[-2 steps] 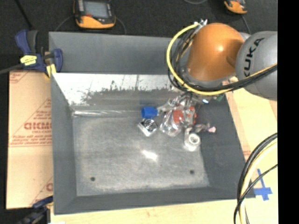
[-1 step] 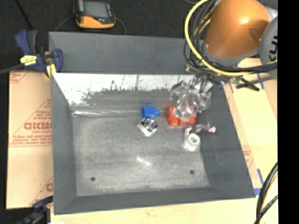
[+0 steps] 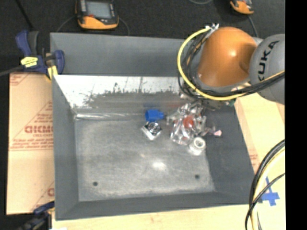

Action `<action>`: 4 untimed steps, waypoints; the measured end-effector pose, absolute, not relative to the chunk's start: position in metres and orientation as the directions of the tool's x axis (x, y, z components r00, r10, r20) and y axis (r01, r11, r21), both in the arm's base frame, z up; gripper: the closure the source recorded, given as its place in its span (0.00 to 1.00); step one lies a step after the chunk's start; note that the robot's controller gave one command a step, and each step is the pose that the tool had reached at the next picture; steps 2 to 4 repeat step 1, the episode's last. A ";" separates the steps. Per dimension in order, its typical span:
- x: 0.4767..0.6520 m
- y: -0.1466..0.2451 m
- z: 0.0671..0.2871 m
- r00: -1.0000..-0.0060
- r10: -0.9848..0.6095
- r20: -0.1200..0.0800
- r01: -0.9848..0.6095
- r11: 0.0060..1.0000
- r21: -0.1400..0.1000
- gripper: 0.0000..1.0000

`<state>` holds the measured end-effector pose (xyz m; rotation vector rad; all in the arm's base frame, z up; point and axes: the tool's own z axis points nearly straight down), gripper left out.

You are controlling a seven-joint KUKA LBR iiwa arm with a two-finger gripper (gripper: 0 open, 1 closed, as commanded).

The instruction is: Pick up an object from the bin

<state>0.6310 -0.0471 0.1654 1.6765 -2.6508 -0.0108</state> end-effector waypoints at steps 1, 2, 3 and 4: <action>0.606 -0.044 0.261 -0.451 -0.893 -0.003 -0.893 0.451 -0.007 1.00; 0.606 -0.044 0.261 -0.451 -0.893 -0.003 -0.893 0.451 -0.007 1.00; 0.606 -0.044 0.261 -0.451 -0.893 -0.003 -0.893 0.451 -0.007 1.00; 0.606 -0.044 0.261 -0.451 -0.893 -0.003 -0.893 0.451 -0.007 1.00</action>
Offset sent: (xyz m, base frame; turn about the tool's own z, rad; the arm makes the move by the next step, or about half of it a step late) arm -0.0257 0.0044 0.0912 0.0256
